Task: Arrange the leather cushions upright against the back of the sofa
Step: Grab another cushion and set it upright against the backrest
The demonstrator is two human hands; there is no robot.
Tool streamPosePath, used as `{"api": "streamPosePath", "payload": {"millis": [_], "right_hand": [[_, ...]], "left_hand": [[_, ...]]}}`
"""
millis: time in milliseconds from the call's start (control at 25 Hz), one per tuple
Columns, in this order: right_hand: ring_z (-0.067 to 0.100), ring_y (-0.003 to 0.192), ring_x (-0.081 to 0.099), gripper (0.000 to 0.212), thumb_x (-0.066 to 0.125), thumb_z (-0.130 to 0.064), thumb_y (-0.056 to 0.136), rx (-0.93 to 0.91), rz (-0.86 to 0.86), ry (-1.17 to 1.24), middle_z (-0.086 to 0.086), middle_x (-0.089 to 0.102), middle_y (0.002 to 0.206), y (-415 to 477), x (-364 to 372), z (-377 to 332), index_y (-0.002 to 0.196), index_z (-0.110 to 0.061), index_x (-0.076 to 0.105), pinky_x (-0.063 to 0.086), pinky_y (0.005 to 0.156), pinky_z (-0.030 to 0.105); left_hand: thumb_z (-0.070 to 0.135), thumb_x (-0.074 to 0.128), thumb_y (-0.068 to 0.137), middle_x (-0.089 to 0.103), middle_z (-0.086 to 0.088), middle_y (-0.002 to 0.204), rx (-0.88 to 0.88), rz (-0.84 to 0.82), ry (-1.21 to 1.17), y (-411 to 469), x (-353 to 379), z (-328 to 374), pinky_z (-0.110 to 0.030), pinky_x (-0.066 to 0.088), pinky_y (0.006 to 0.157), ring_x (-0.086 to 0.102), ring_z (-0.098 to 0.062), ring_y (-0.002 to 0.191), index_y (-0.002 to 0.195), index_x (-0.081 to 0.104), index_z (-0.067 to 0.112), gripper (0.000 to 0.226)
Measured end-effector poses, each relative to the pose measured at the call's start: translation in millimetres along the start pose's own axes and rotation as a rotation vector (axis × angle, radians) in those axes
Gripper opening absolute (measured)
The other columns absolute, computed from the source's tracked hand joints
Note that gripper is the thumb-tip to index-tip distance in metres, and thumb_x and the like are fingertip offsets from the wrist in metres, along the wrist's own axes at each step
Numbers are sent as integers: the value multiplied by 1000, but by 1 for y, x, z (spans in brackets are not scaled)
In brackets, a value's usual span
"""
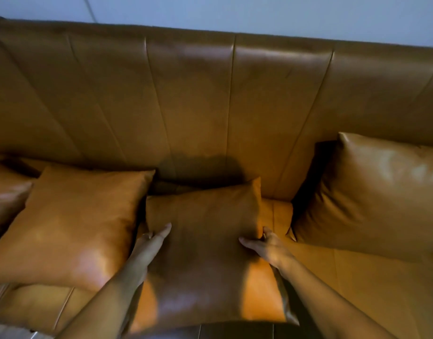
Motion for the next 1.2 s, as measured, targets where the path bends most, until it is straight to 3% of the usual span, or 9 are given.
{"api": "streamPosePath", "payload": {"millis": [40, 160, 280, 480, 640, 720, 840, 1040, 1200], "right_hand": [[21, 104, 60, 57, 81, -15, 80, 16, -5, 12, 7, 62, 119, -1, -1, 0, 126, -11, 46, 46, 73, 18], [24, 112, 63, 79, 87, -25, 72, -37, 3, -99, 5, 65, 123, -3, -4, -9, 138, -9, 47, 52, 89, 32], [28, 124, 56, 80, 82, -34, 78, -11, -6, -106, 6, 57, 135, -3, -3, -9, 143, -12, 40, 46, 90, 30], [27, 134, 48, 80, 78, -34, 81, 12, -26, 224, 10, 52, 145, 26, -5, -8, 143, -2, 38, 39, 107, 30], [29, 130, 52, 79, 82, -26, 79, -20, -36, 338, 12, 55, 142, 54, -9, -11, 143, -3, 41, 41, 106, 34], [31, 124, 56, 86, 88, -28, 71, -19, -51, 359, 12, 57, 138, 64, -9, -11, 140, -7, 41, 44, 106, 41], [28, 111, 60, 76, 90, -22, 69, -90, -54, 401, 7, 61, 126, 69, -11, -18, 129, -12, 45, 48, 97, 40], [25, 113, 59, 100, 96, -32, 50, -205, -57, 286, 2, 60, 127, 51, -24, -41, 132, -22, 39, 49, 101, 48], [24, 119, 52, 109, 95, -25, 55, -297, -24, 285, 0, 52, 133, 36, -43, -69, 140, -29, 27, 46, 101, 44]], "left_hand": [[57, 66, 88, 47, -8, 151, 12, -54, -5, -1, 4, 5, -41, 36, 99, 45, -31, 137, 145, 47, 14, 74], [65, 65, 84, 38, -2, 157, 65, -176, 32, -10, 19, 22, -52, 32, 111, 37, -29, 142, 149, 44, 23, 81], [57, 65, 88, 41, -5, 153, 95, -56, 44, -3, 26, 25, -45, 36, 108, 41, -31, 139, 147, 45, 14, 75], [77, 73, 55, 48, -10, 150, 85, 89, 44, 45, 39, 14, -50, 41, 111, 48, -34, 135, 151, 37, 17, 119], [59, 84, 67, 55, -11, 142, -11, 156, -110, 51, 37, 21, -46, 46, 103, 55, -37, 126, 151, 35, 13, 108], [55, 86, 68, 60, -15, 135, -47, 169, -180, 55, 38, 17, -49, 51, 97, 61, -38, 116, 147, 42, 10, 101], [55, 87, 65, 67, -13, 123, -35, 170, -251, 48, 36, 22, -48, 54, 91, 66, -35, 101, 139, 50, 9, 95], [52, 82, 74, 61, -6, 108, 28, 218, -268, 22, 26, 44, -41, 48, 84, 58, -28, 89, 129, 46, 16, 75], [60, 84, 65, 67, -15, 118, 162, 252, -330, -2, 12, 80, -49, 52, 91, 65, -38, 105, 130, 50, 14, 87]]}}
Point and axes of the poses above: each hand's wrist, its own y-axis towards the middle knuckle, its own x-axis out of the palm, z = x × y, the point moved 3 cm from there along y, towards the middle knuckle
